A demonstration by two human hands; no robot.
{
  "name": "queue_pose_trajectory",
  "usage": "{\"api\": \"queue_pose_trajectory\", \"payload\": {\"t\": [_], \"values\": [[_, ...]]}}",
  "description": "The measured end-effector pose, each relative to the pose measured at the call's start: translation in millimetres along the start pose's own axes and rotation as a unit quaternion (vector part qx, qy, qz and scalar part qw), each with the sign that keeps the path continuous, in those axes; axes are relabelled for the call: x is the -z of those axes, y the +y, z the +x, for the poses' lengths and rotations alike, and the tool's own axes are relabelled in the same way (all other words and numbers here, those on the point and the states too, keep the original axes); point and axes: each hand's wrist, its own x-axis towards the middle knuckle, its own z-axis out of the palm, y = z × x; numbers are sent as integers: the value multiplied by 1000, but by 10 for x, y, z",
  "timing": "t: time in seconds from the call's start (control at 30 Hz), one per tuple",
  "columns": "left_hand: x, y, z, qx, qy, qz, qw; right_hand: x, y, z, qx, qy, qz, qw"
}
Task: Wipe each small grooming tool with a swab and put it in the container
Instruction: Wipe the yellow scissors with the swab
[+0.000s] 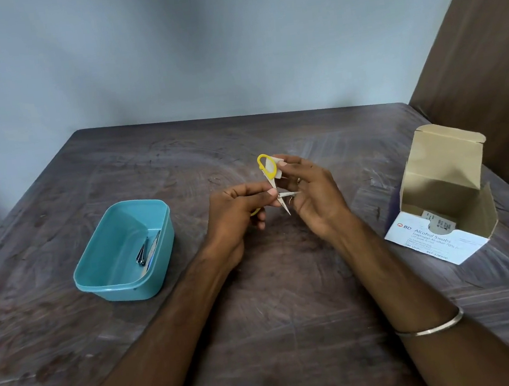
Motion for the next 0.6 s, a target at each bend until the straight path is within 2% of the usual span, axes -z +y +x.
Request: {"api": "queue_pose_trajectory", "payload": {"t": [0.27, 0.37, 0.5, 0.6], "values": [[12, 35, -5, 49, -64, -62, 995, 86, -33, 40, -50, -57, 64, 995], [14, 67, -15, 66, -78, -85, 991, 114, -49, 55, -51, -82, 57, 994], [66, 91, 10, 90, -78, -105, 987, 138, -84, 64, -39, -82, 60, 994], [117, 108, 47, 95, -40, -108, 989, 191, -109, 87, -30, -62, 53, 996]]}}
